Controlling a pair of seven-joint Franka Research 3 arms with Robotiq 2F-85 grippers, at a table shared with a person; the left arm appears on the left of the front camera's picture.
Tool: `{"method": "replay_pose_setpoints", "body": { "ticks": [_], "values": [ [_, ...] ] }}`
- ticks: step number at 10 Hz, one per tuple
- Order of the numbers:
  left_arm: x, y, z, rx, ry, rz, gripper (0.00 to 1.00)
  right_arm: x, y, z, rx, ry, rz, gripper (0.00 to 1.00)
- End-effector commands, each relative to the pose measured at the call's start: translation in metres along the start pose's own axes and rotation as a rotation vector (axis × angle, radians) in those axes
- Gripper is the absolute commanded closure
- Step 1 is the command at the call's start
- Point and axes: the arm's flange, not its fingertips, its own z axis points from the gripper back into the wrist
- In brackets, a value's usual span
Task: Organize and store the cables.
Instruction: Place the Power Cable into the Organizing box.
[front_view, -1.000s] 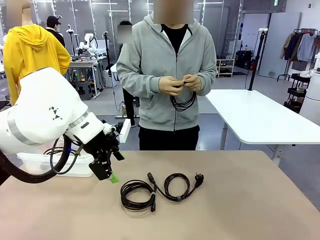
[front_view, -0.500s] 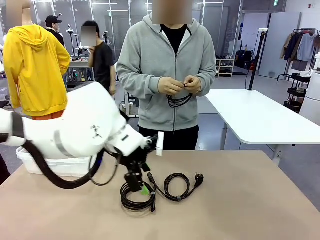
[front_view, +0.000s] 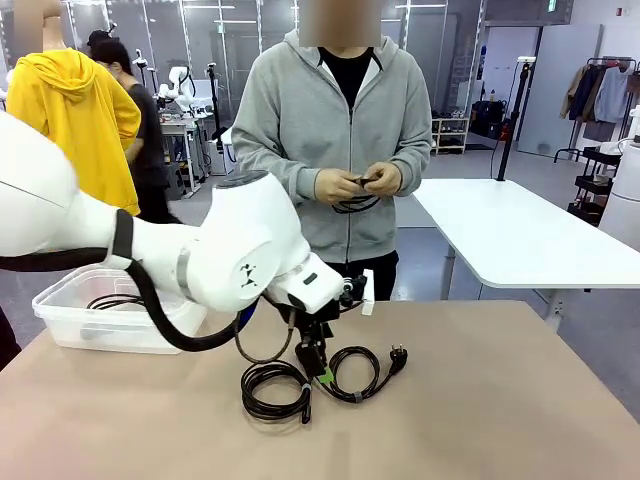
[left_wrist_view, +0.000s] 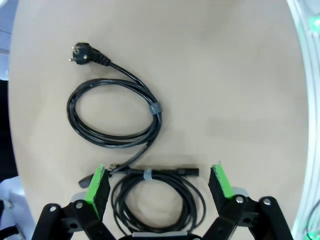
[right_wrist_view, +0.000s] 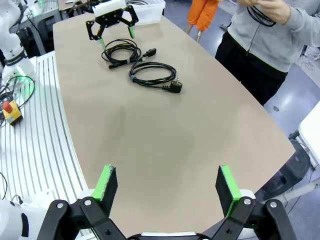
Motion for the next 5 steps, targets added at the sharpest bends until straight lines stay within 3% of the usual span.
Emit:
{"method": "replay_pose_setpoints", "body": {
  "ticks": [1, 3, 5],
  "values": [
    [0.019, 0.01, -0.019, -0.018, 0.035, 0.027, 0.0, 0.002, 0.002, 0.0, -0.007, -0.008, -0.005, 0.0],
    [0.043, 0.017, -0.036, -0.021, 0.115, 0.067, 0.0, 0.002, 0.002, 0.0, -0.007, -0.008, -0.005, 0.0],
    [0.056, 0.018, -0.058, -0.032, 0.119, 0.107, 0.0, 0.002, 0.002, 0.0, -0.007, -0.008, -0.005, 0.0]
  ]
}}
